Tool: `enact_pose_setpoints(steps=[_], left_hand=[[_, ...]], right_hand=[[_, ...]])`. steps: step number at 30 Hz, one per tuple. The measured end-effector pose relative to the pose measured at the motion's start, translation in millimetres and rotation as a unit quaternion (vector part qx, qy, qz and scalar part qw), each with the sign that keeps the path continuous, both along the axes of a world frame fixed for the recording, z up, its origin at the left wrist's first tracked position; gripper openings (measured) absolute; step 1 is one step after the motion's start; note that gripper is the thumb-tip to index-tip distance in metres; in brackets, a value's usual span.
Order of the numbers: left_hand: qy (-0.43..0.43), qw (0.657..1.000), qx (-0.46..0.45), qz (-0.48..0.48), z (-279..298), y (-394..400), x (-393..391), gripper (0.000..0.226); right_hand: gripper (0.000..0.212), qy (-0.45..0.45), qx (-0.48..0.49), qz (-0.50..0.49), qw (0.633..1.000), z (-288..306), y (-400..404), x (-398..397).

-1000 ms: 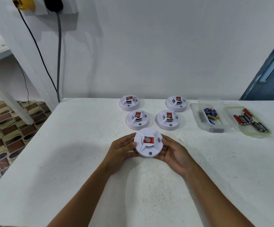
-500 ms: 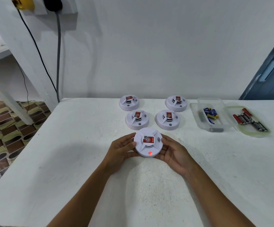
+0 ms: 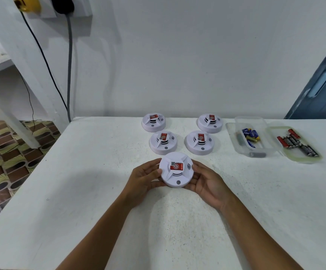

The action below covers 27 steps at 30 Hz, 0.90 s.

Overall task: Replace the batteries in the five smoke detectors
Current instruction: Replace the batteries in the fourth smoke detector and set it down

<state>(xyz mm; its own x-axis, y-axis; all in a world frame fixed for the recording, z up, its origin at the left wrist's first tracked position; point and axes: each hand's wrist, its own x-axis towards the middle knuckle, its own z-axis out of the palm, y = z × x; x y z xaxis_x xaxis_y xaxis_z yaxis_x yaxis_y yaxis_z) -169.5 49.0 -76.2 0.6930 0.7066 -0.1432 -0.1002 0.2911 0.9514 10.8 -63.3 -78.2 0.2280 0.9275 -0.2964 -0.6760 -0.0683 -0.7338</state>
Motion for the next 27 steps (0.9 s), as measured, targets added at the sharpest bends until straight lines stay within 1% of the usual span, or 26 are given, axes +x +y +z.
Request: enact_pose_setpoints(steps=[8, 20, 23, 27], left_hand=[[0.0, 1.0, 0.001, -0.002, 1.8, -1.7, -0.3, 0.029], [0.01, 1.0, 0.003, 0.002, 4.3, -3.2, -0.3, 0.031], [0.014, 1.0, -0.009, -0.002, 5.9, -1.4, 0.3, 0.031], [0.011, 0.999, -0.052, -0.004, 9.9, 4.9, 2.8, 0.033]], right_hand=[[0.042, 0.006, -0.006, -0.007, 1.0, 1.0, -0.6, -0.4], [0.044, 0.003, -0.01, -0.007, 1.0, 2.3, -0.9, -1.4], [0.044, 0.006, -0.013, -0.005, 1.0, 3.1, -0.4, -0.5], [0.039, 0.005, -0.035, 0.004, 0.999, 7.1, 3.7, 3.8]])
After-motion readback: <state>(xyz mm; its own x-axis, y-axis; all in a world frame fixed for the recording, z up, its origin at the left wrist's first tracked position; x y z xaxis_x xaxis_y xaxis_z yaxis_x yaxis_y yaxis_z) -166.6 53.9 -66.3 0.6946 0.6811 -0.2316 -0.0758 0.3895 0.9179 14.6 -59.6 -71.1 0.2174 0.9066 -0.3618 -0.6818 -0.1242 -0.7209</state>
